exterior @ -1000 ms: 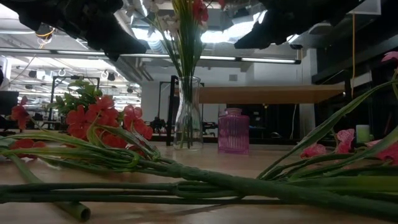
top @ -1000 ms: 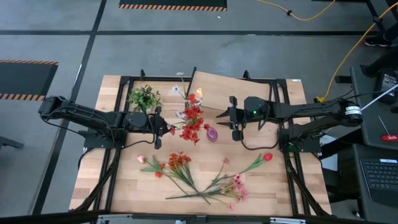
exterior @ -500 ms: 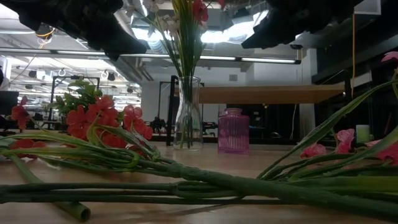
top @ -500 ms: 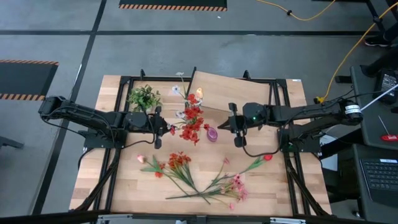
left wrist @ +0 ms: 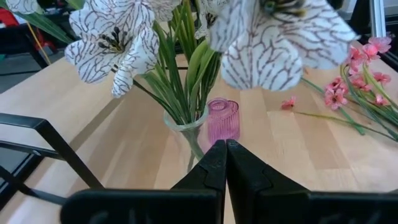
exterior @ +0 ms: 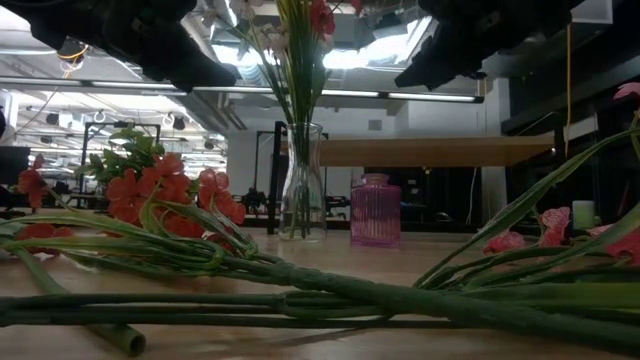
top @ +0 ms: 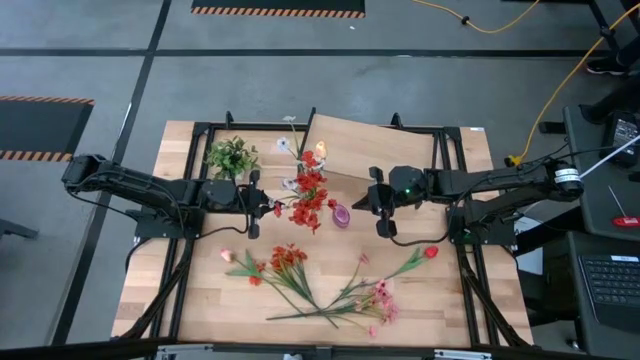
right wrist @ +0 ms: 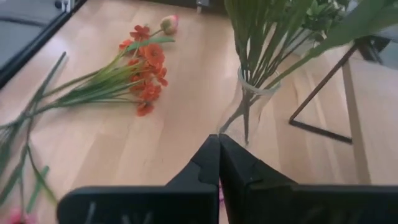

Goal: Pick and place flowers into a vace then onto a shelf
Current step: Put the red tulip into the transparent vase

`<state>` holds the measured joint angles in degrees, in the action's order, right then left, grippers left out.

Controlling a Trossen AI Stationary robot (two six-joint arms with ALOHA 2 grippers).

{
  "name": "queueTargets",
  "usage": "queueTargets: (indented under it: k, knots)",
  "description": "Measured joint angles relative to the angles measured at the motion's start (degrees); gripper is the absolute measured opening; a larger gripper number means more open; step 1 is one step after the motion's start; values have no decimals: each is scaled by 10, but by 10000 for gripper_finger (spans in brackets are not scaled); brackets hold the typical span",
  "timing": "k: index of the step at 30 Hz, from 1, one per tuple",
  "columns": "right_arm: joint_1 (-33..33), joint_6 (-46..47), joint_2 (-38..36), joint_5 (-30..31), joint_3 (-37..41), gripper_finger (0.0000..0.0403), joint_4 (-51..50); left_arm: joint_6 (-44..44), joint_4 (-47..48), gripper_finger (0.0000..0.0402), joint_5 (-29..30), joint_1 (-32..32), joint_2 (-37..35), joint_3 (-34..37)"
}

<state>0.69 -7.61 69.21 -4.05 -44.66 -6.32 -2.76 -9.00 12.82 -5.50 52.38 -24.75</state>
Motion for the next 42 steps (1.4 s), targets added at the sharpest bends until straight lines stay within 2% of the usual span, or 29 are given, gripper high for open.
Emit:
queueTargets:
  k: [5,9,16,23,42]
  knots:
    - [-19,13,0,0,33,8,50,-4,-1,8,23,0,0,0]
    - [-32,13,0,0,74,9,88,-40,-3,6,45,0,0,0]
    - [-33,28,0,0,102,9,118,-55,-3,5,46,0,0,0]
    - [-33,27,0,0,148,9,196,-55,-2,4,45,0,0,0]
    - [-33,44,0,0,180,10,218,-55,-2,4,45,0,0,0]
